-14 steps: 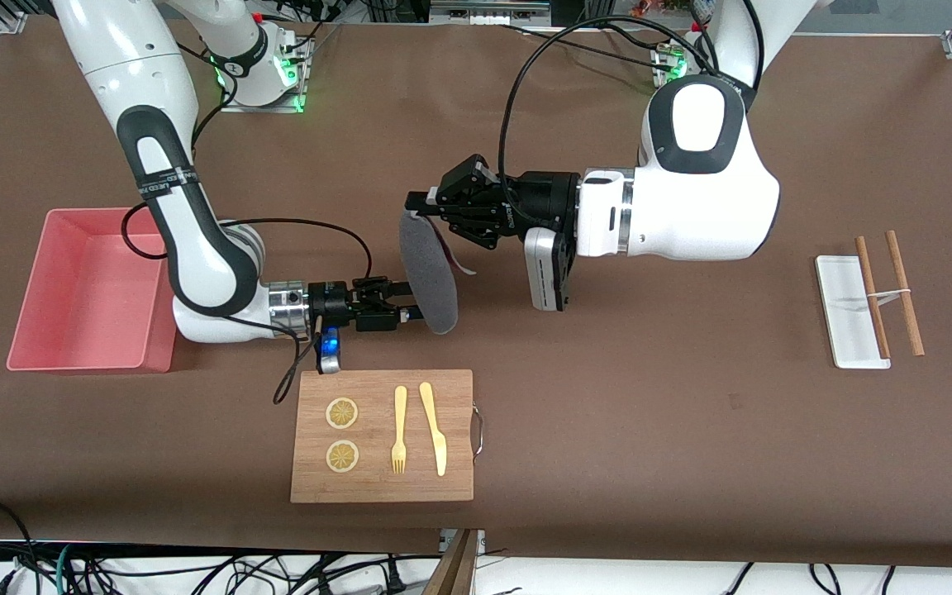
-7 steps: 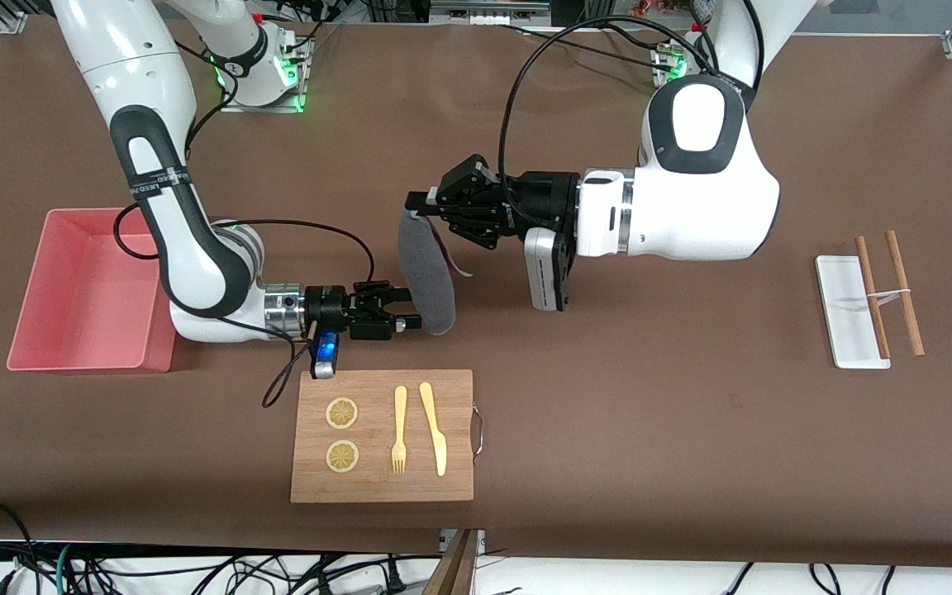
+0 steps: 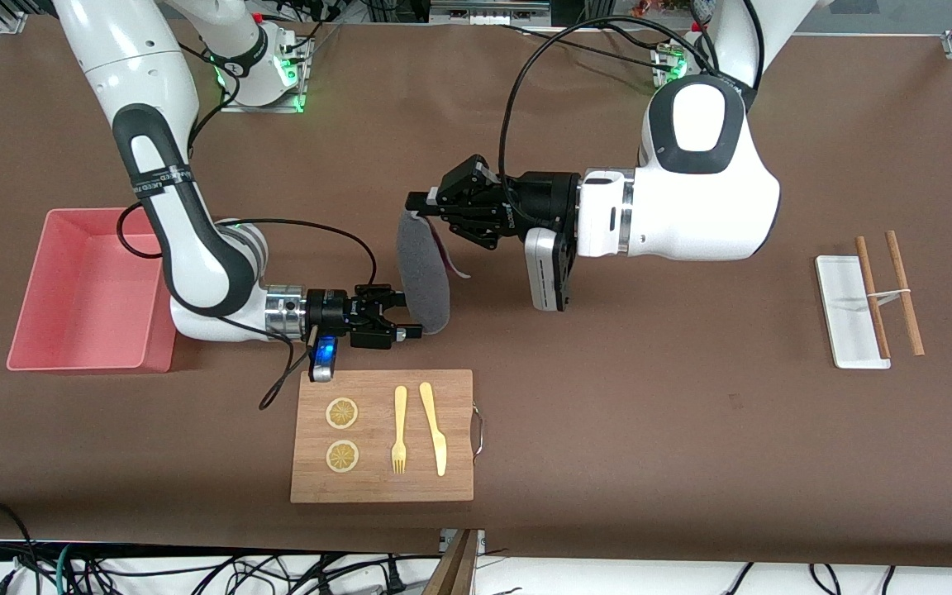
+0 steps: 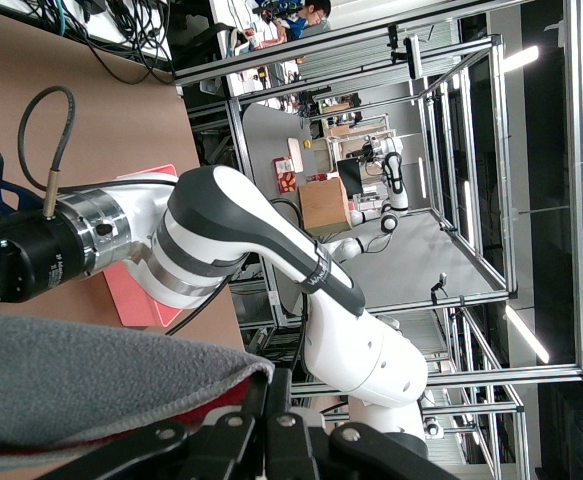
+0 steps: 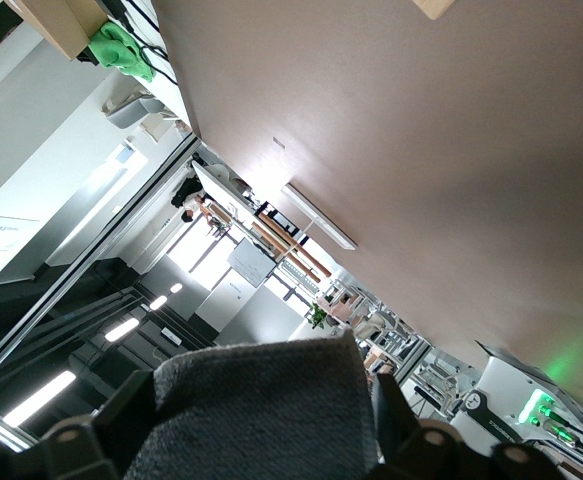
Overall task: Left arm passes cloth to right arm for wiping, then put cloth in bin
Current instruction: 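Close the right gripper on the cloth's hanging corner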
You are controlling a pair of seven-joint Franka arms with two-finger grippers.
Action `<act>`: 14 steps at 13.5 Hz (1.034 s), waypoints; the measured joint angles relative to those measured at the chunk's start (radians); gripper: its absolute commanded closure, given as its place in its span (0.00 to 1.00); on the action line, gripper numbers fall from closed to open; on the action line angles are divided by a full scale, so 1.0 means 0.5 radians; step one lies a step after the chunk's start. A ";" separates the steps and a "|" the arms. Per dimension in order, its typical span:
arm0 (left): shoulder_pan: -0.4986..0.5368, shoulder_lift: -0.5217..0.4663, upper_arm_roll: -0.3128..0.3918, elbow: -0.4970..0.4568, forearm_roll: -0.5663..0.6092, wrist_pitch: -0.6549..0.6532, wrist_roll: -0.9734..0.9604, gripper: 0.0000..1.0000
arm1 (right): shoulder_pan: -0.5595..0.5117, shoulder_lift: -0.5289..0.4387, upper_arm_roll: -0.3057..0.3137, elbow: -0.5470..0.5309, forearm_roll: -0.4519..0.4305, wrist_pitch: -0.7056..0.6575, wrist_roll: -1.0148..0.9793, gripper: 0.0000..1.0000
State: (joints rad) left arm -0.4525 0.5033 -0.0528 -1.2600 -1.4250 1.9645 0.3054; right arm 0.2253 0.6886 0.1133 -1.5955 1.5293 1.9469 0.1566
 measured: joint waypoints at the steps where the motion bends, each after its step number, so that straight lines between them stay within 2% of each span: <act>1: 0.000 0.000 0.000 0.000 0.000 0.000 0.000 1.00 | 0.003 0.000 0.011 0.000 0.000 0.017 0.007 0.51; 2: 0.000 0.000 0.000 0.000 0.000 0.000 0.000 1.00 | 0.005 0.000 0.023 0.000 0.001 0.020 0.015 0.55; 5: 0.001 0.000 0.001 0.000 0.000 0.000 0.000 1.00 | 0.008 0.000 0.053 0.000 0.001 0.021 0.055 0.93; 6: 0.001 0.000 0.001 0.000 0.000 0.000 0.000 1.00 | 0.009 0.000 0.058 0.000 0.001 0.021 0.063 1.00; 9: 0.003 0.000 0.002 0.000 0.000 0.000 0.000 1.00 | 0.009 0.000 0.061 0.000 -0.008 0.021 0.102 1.00; 10: 0.004 0.000 0.002 0.000 0.000 0.000 0.000 0.91 | 0.007 0.000 0.059 0.000 -0.031 0.021 0.105 1.00; 12: 0.007 0.000 0.004 0.000 0.000 0.000 0.000 0.92 | -0.002 -0.002 0.042 0.004 -0.105 0.021 0.107 1.00; 13: 0.009 0.000 0.005 0.000 0.000 0.000 0.000 0.75 | -0.007 -0.004 0.028 0.006 -0.162 0.021 0.109 1.00; 14: 0.011 -0.001 0.005 0.001 0.000 0.000 0.000 0.01 | -0.012 -0.004 0.022 0.013 -0.220 0.021 0.115 1.00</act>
State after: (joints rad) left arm -0.4471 0.5030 -0.0501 -1.2597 -1.4250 1.9645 0.3054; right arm 0.2191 0.6865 0.1243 -1.5887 1.4193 1.9574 0.2141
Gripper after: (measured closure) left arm 0.916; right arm 0.978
